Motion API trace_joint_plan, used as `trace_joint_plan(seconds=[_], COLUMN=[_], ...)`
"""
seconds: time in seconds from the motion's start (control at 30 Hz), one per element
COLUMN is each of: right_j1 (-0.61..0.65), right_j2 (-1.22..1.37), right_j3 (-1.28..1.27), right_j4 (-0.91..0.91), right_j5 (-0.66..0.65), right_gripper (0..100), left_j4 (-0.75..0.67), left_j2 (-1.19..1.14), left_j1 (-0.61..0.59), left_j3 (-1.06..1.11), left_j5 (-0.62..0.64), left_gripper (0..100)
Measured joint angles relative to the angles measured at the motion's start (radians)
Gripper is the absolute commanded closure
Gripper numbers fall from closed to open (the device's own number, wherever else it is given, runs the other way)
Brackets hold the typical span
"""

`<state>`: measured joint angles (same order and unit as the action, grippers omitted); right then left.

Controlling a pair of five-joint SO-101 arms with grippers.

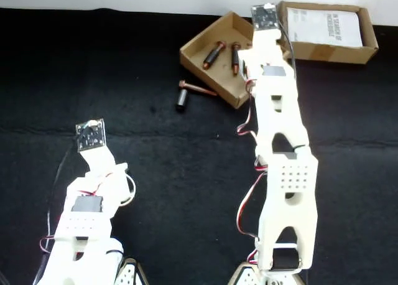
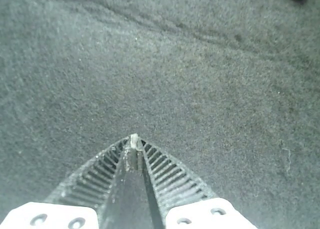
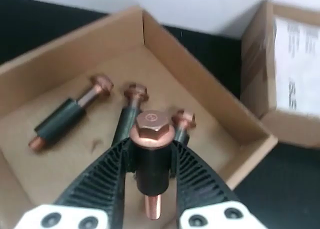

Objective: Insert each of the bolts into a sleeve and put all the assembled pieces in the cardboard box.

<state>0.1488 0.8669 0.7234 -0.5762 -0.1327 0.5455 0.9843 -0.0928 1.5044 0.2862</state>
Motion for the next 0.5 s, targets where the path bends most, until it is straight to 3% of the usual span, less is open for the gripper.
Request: trace_joint_plan(seconds=[0.13, 0.5], right_j1=[0.017, 0.064], right_j2=[0.048, 0.127], right_j3=[0.072, 0.106], right_j4=[0.0, 0.0], right_j5=[-0.06, -0.069], right_gripper=[99.1, 96.0], left_j4=[0.0, 0.0], left_j2=[0.0, 0.0], left_j1=[-0.028, -0.032], left_j3=[0.0, 0.0], left_j5=[0.0, 0.0], left_gripper=[99, 99])
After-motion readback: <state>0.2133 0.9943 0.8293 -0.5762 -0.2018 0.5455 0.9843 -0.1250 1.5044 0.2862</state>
